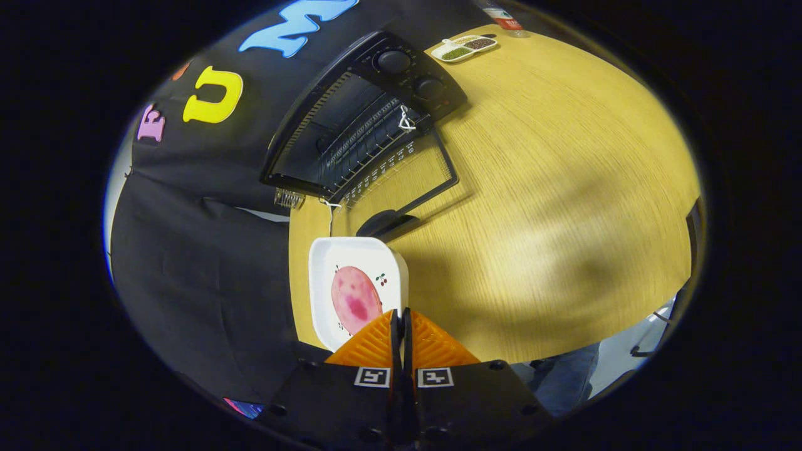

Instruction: Open the toaster oven, put the food inside, and close the toaster oven door.

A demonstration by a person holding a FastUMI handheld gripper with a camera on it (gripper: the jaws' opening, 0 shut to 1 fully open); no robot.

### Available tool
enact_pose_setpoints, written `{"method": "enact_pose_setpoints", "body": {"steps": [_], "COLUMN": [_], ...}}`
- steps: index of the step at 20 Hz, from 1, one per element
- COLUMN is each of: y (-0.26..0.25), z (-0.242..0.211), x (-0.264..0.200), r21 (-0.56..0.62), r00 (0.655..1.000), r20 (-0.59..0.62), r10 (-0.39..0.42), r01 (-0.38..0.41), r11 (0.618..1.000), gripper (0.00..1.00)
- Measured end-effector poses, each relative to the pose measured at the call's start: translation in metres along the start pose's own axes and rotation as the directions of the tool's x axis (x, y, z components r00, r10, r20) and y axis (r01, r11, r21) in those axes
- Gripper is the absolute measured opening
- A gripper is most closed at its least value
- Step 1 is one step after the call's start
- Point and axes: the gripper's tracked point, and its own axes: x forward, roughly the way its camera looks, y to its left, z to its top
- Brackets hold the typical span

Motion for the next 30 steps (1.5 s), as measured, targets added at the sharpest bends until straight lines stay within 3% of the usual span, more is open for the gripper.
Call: {"method": "enact_pose_setpoints", "body": {"steps": [8,13,21,30], "y": [0.034,0.051,0.056,0.065], "z": [-0.01,0.008,0.044,0.117], "x": [0.015,0.021,0.048,0.087], "r21": [0.123,0.237,0.422,0.526], "r00": [0.988,0.968,0.94,0.907], "r20": [0.152,0.252,0.338,0.417], "r10": [-0.018,-0.017,-0.043,-0.064], "r01": [-0.001,-0.045,-0.11,-0.183], "r11": [0.992,0.97,0.9,0.83], "gripper": [0.02,0.02,0.02,0.02]}}
